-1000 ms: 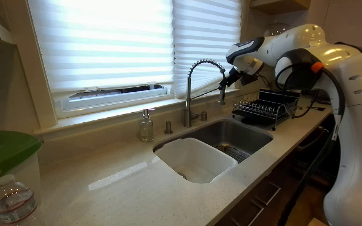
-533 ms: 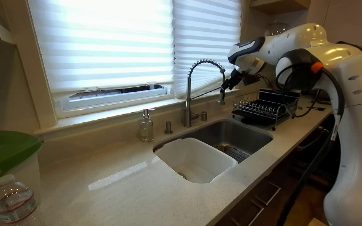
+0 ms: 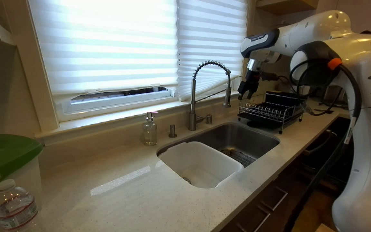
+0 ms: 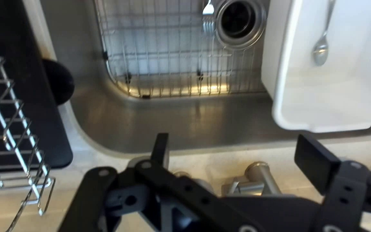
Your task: Push the tap to the right
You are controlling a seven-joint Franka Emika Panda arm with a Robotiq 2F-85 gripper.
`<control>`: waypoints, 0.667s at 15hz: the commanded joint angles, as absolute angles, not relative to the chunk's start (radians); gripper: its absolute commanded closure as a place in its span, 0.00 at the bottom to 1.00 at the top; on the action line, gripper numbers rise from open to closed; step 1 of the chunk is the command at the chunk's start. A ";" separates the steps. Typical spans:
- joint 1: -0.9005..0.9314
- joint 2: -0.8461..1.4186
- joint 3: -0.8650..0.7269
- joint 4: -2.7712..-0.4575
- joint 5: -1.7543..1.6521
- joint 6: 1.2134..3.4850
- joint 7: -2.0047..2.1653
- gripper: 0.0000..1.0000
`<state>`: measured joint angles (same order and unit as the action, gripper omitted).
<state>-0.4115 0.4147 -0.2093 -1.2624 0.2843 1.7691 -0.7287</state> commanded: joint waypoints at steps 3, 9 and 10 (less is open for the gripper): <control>-0.358 0.285 -0.218 -1.394 0.203 1.673 -0.588 0.00; -0.291 0.076 -0.206 -1.683 0.203 1.882 -0.486 0.00; -0.288 0.049 -0.201 -1.725 0.203 1.917 -0.465 0.00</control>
<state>-0.3139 0.1763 -0.2082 -1.5343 0.2279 1.8041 -0.5288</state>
